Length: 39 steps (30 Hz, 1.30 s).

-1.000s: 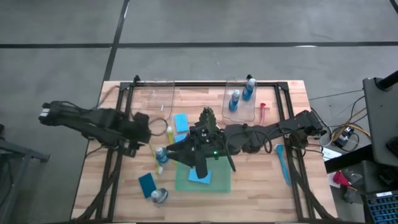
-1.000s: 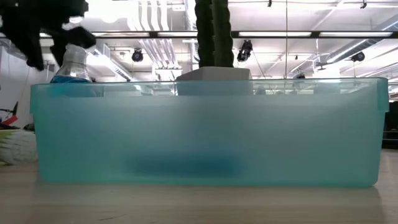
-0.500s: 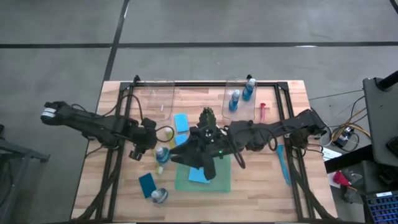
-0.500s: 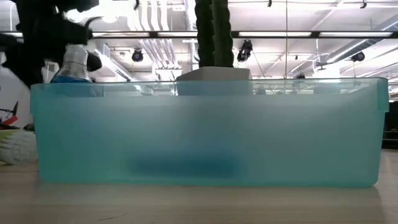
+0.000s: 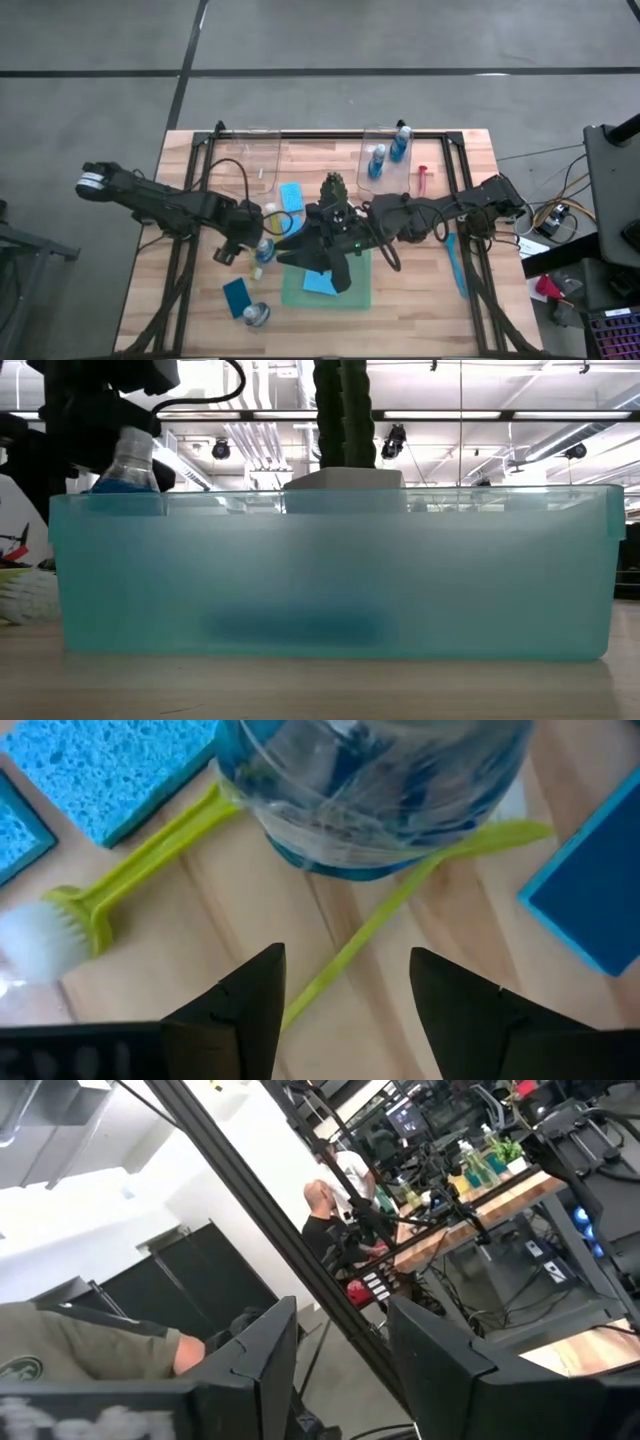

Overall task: Pick & Place Kitchen Sink Supplies
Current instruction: Put the left green dish brush into the left transparent bin

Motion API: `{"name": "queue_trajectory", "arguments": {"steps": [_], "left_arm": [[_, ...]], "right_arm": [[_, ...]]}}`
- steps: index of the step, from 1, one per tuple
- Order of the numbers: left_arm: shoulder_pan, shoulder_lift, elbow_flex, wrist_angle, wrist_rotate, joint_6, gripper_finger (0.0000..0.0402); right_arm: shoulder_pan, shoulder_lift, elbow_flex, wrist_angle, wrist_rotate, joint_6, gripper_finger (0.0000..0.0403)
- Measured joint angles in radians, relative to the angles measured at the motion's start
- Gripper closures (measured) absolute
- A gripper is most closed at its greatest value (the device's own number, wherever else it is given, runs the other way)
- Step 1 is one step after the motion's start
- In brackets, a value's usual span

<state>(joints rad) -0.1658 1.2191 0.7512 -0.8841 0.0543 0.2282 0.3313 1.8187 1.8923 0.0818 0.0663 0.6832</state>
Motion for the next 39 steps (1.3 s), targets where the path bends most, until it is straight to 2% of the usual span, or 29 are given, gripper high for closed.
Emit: {"name": "queue_trajectory", "arguments": {"steps": [8,15,19,32,39], "left_arm": [[0.000,0.080,-0.001,0.009,0.020,0.010,0.0195],[0.000,0.115,-0.029,0.133,0.125,-0.002,0.0195],[0.000,0.109,-0.034,0.145,0.137,-0.019,0.0195],[0.000,0.065,-0.035,0.054,0.033,-0.016,0.0195],[0.002,-0.009,-0.035,0.003,-0.026,0.034,0.0195]], "right_arm": [[0.000,0.000,0.000,-0.005,-0.023,-0.010,0.0256],[-0.002,0.000,0.000,-0.006,-0.023,-0.015,0.0257],[-0.002,0.000,0.000,-0.005,-0.023,-0.014,0.0254],[-0.002,0.000,0.000,-0.004,-0.022,-0.014,0.0274],[-0.003,0.000,0.000,-0.016,-0.022,-0.019,0.0270]]}}
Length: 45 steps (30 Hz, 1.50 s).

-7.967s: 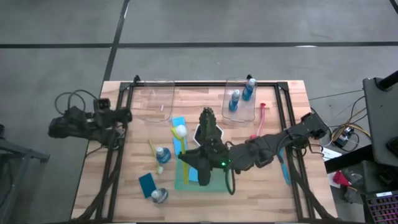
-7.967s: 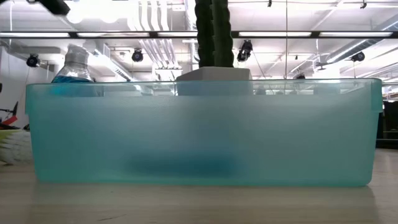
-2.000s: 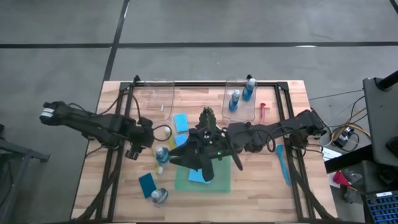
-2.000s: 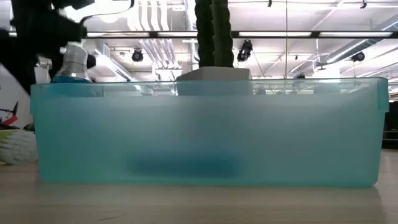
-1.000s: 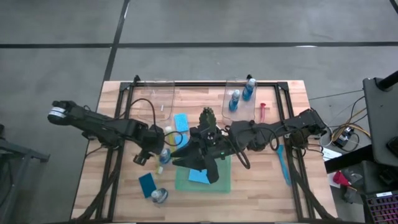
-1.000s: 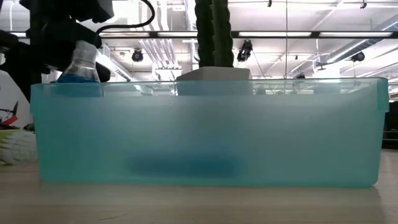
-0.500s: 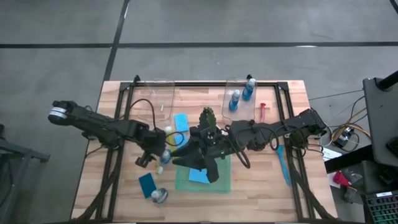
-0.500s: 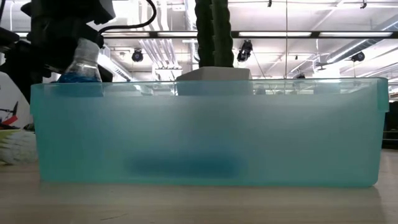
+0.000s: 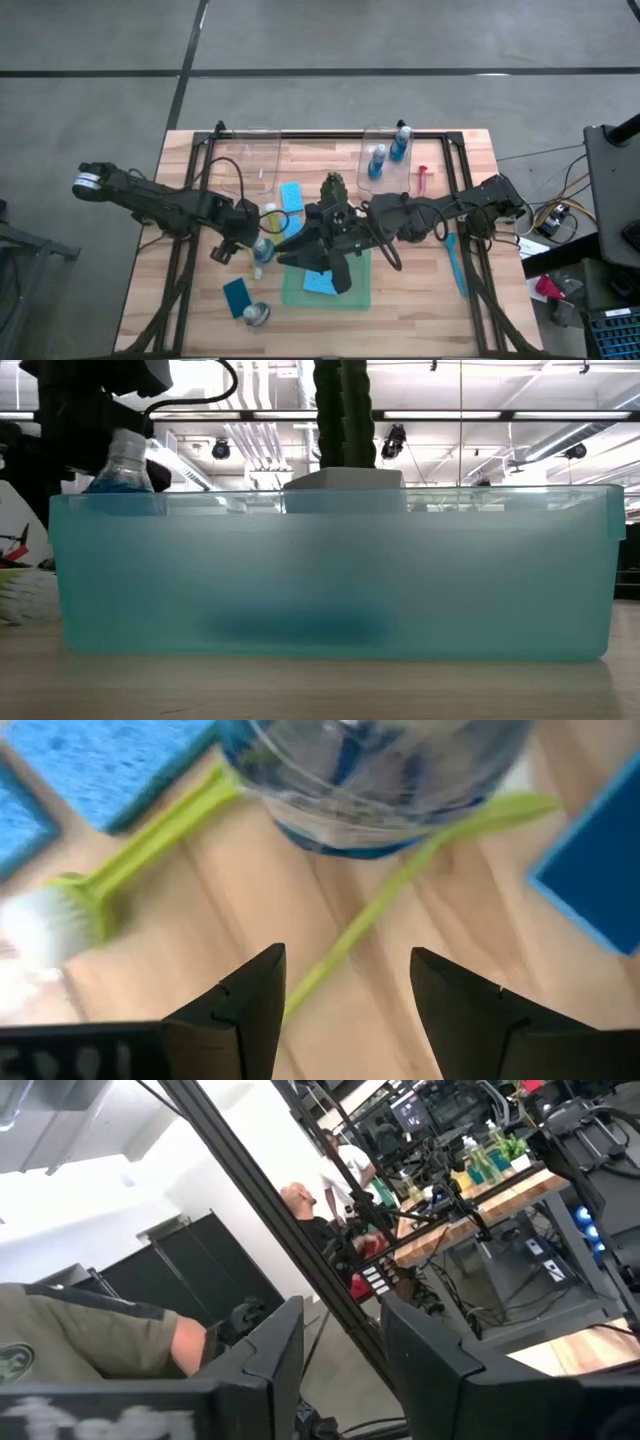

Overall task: Pick & Place Kitchen Sink Supplies
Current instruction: Put the left green dish brush into the left transparent bin

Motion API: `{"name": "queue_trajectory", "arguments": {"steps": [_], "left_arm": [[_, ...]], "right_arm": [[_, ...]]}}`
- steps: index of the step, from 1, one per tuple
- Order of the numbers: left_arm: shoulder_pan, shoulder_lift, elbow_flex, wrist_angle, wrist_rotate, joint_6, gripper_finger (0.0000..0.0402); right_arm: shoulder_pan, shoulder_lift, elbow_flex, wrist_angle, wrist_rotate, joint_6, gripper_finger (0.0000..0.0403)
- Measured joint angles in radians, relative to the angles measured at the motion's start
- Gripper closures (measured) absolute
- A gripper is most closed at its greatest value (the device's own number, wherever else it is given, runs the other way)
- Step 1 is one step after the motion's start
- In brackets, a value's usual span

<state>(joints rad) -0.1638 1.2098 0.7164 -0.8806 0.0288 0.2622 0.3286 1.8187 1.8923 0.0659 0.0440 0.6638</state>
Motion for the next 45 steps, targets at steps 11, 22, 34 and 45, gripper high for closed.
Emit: {"name": "queue_trajectory", "arguments": {"steps": [11,22,34,45], "left_arm": [[0.000,-0.036,0.065,-0.080,-0.039,-0.630,0.0195],[0.001,-0.040,0.060,-0.097,-0.020,-1.248,0.0195],[-0.007,-0.041,-0.039,0.007,-0.112,-1.833,0.0195],[-0.008,-0.045,-0.261,0.252,-0.131,-2.023,0.0195]], "right_arm": [[-0.012,-0.008,0.000,-0.035,-0.066,-0.038,0.0276],[-0.058,-0.095,0.000,-0.168,-0.135,-0.094,0.0285],[-0.059,-0.131,0.000,-0.202,-0.148,-0.190,0.0282],[-0.056,-0.143,0.000,-0.213,-0.212,-0.196,0.0304]]}}
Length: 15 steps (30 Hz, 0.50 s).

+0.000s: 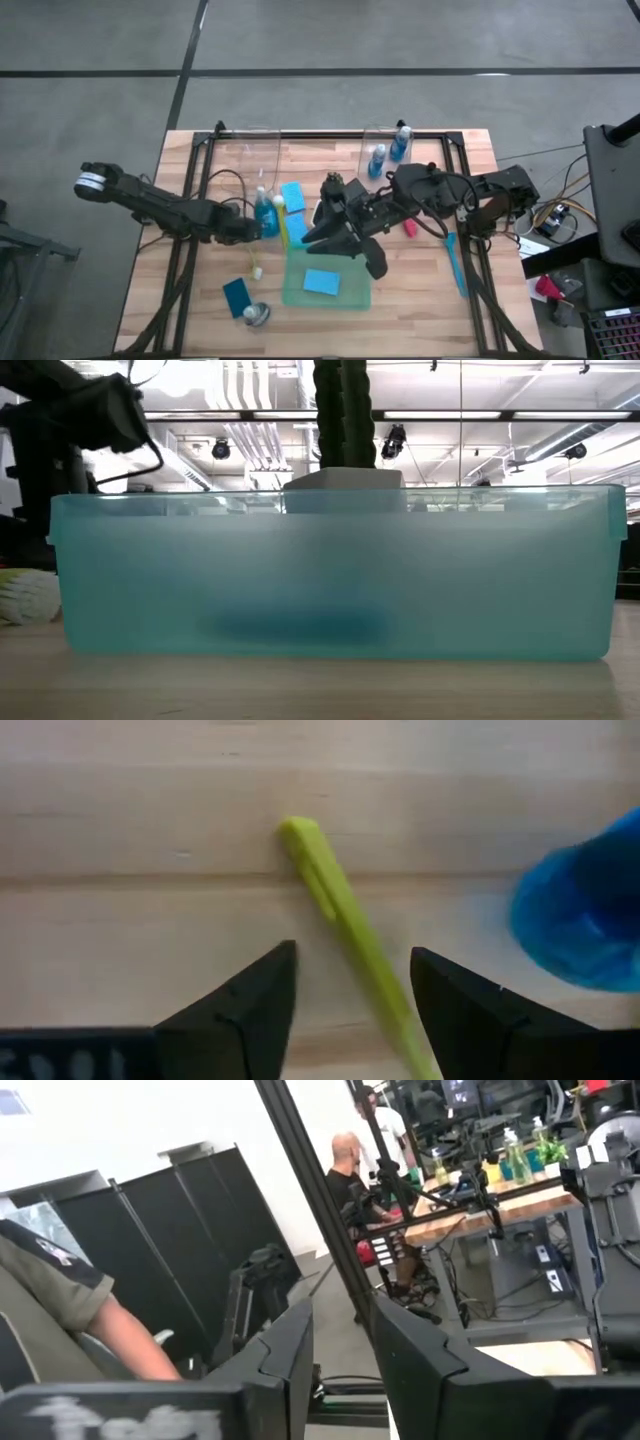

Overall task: Pick & Place Kitchen Sink Supplies
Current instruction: Put the left green dish brush into the left transparent bin

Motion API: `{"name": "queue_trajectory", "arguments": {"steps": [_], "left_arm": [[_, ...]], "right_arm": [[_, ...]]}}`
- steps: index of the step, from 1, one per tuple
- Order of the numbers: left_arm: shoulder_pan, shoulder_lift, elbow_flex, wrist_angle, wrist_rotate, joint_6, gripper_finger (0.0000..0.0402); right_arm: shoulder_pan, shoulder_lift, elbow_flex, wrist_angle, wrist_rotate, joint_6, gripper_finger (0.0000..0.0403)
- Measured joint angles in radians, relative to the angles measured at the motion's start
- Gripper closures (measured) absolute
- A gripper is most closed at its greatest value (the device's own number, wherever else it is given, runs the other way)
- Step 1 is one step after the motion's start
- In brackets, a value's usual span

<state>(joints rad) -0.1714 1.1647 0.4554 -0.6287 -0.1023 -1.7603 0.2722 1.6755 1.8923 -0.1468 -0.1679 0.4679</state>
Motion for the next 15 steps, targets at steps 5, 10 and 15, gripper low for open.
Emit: {"name": "queue_trajectory", "arguments": {"steps": [5,10,15], "left_arm": [[0.000,-0.005,-0.015,0.032,0.010,-0.012,0.0195],[0.000,-0.005,-0.016,0.028,0.013,0.006,0.0199],[0.000,-0.004,-0.018,0.014,0.020,0.034,0.0251]], "right_arm": [[0.000,-0.003,0.000,-0.004,-0.002,0.002,0.0312],[0.000,-0.004,0.000,-0.007,-0.002,0.003,0.0321],[0.000,-0.005,0.000,-0.007,-0.001,-0.001,0.0328]]}}
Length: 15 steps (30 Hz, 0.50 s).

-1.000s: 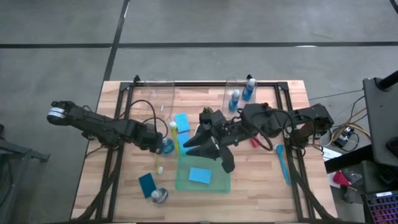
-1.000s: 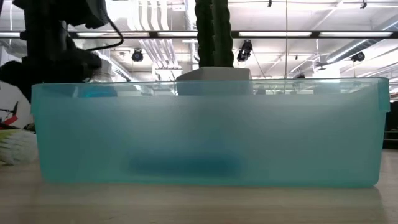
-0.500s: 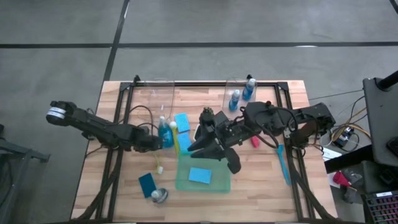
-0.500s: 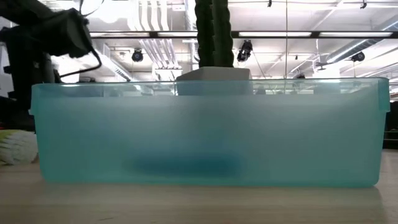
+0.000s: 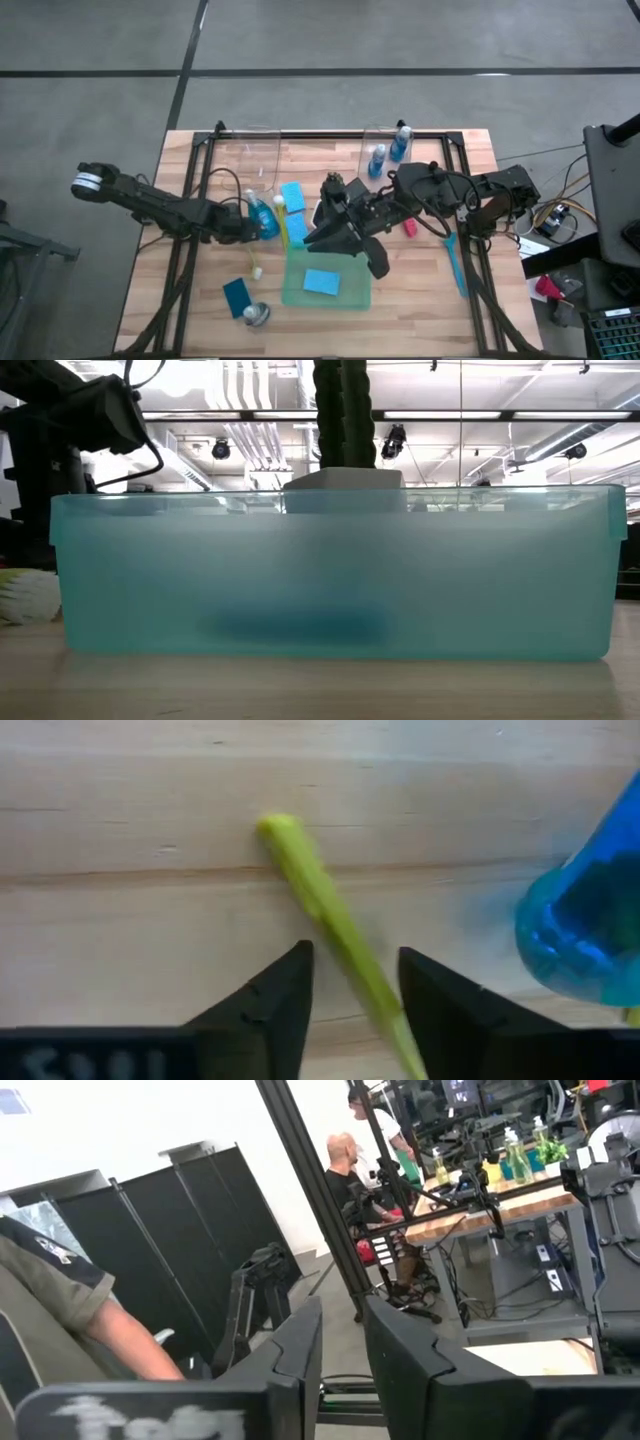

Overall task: Pick & Place Kitchen Sink Supplies
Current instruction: Put the left green dish brush into the left transparent bin

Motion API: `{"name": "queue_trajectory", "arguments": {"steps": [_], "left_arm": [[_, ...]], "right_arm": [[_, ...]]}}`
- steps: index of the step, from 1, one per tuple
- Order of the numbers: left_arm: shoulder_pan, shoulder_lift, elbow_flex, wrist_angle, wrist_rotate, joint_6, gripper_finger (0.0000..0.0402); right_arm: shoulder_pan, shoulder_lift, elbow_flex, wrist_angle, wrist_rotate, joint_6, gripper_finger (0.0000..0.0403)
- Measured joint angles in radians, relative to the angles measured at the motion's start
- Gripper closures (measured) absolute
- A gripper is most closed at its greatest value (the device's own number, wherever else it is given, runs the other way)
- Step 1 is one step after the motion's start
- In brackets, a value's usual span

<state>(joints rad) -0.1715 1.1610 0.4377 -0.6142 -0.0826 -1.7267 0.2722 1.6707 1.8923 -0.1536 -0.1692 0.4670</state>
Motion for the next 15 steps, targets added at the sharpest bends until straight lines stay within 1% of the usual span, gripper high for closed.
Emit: {"name": "queue_trajectory", "arguments": {"steps": [2,6,7,11,14,15], "left_arm": [[0.000,0.000,0.000,-0.007,0.006,0.009,0.0288],[0.000,-0.001,-0.001,-0.015,0.006,0.037,0.0373],[0.000,-0.001,0.001,-0.010,0.006,0.043,0.0384],[0.000,-0.008,0.013,-0.010,0.013,0.070,0.0382],[0.000,-0.018,0.039,-0.046,0.024,0.086,0.0383],[0.000,-0.025,0.052,-0.062,0.044,0.103,0.0385]], "right_arm": [[0.000,0.000,0.000,-0.001,0.000,-0.003,0.0330],[0.000,0.000,0.000,-0.008,0.000,-0.004,0.0328],[0.000,0.000,0.000,-0.008,0.001,-0.005,0.0327],[0.000,0.000,0.000,-0.017,0.002,-0.009,0.0322],[0.000,0.000,0.000,-0.031,0.003,-0.015,0.0319],[0.000,0.000,0.000,-0.032,0.003,-0.016,0.0318]]}}
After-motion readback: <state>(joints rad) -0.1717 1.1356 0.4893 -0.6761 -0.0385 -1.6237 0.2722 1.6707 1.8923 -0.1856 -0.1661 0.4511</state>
